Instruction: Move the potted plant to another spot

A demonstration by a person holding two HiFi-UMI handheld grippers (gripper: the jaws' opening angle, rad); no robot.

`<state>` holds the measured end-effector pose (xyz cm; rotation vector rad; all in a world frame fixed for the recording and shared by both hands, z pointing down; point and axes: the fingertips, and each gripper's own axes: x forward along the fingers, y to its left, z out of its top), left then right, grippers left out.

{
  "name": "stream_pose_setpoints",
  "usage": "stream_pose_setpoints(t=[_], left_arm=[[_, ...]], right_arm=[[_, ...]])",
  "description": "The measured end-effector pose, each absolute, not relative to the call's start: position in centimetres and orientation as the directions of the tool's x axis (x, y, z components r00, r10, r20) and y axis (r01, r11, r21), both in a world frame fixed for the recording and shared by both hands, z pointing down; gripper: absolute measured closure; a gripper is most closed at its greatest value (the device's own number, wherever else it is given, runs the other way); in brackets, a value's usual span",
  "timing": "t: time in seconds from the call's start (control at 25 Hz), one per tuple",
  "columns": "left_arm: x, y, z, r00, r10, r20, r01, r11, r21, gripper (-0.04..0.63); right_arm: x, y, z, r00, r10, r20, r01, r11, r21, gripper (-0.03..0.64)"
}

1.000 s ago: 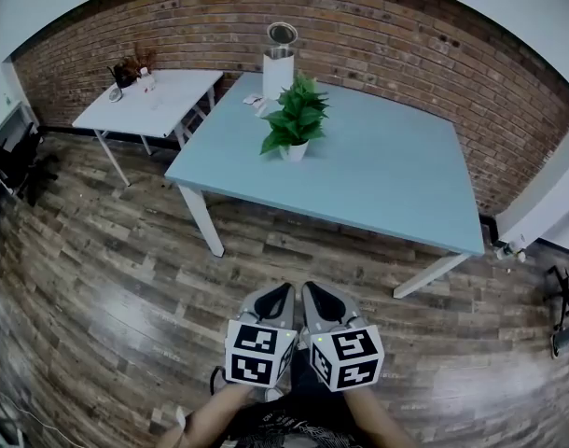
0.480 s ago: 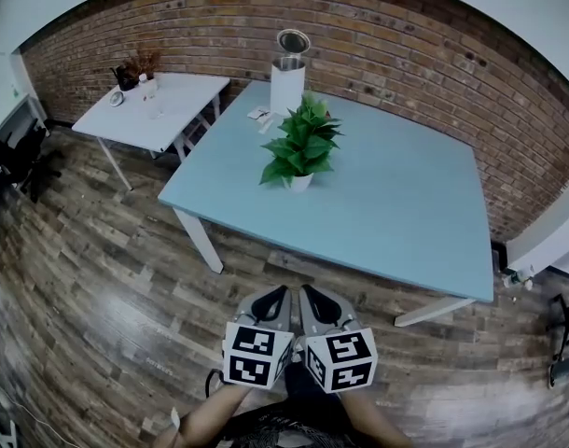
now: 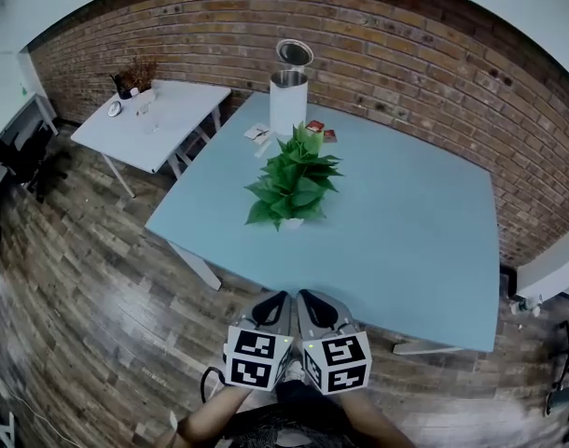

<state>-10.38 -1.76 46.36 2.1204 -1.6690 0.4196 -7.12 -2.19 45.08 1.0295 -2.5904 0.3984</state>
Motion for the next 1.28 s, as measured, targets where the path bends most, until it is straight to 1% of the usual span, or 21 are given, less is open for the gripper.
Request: stream_pose_setpoints(t=[0.4,0.52,0.76,0.88,0.92,1.0,1.2,1.28], left_arm=[[-11.5,-6.6,47.5,0.184,-0.850,0.494,-0.981,-0.130,0.142,0.601],[-11.7,-7.3,47.8,0.187,-0.851,0.491,-0.980,-0.131,0.147,0.600],[-12.7,-9.0,48.2,0.190,-0.859,0.476,-0.981,-0.143,0.134,0.598],[-13.8,-9.9,49.0,0.190,-0.850,0.492,-0.982,-0.156,0.109,0.598],[-14.2,-10.2,49.2,0.190,-0.846,0.499,-0.982,-0.160,0.103,0.598],[-15.1,-10.9,49.6,0.194,-0.840,0.507,-0.981,-0.166,0.099,0.598],[-17.0,-13.1,49.3,0.205,-0.848,0.489,-0.979,-0.175,0.107,0.598],[-17.8,-13.9,49.3,0.199,-0.852,0.485,-0.980,-0.173,0.100,0.598]], right_arm=[[-8.2,-7.6,45.9,-0.743,-0.567,0.354,-0.648,0.741,-0.174,0.608],[-8.6,-8.7,46.3,-0.737,-0.570,0.362,-0.653,0.739,-0.167,0.560],[-9.4,-11.0,47.3,-0.710,-0.597,0.373,-0.681,0.718,-0.146,0.509],[-10.1,-12.5,48.1,-0.684,-0.618,0.387,-0.702,0.701,-0.122,0.478],[-10.3,-13.0,48.4,-0.675,-0.624,0.394,-0.710,0.695,-0.113,0.456],[-10.8,-14.0,49.3,-0.653,-0.633,0.416,-0.723,0.685,-0.092,0.390],[-12.1,-16.0,51.6,-0.599,-0.645,0.474,-0.747,0.663,-0.042,0.330],[-12.7,-16.8,52.5,-0.585,-0.649,0.487,-0.756,0.654,-0.035,0.284]])
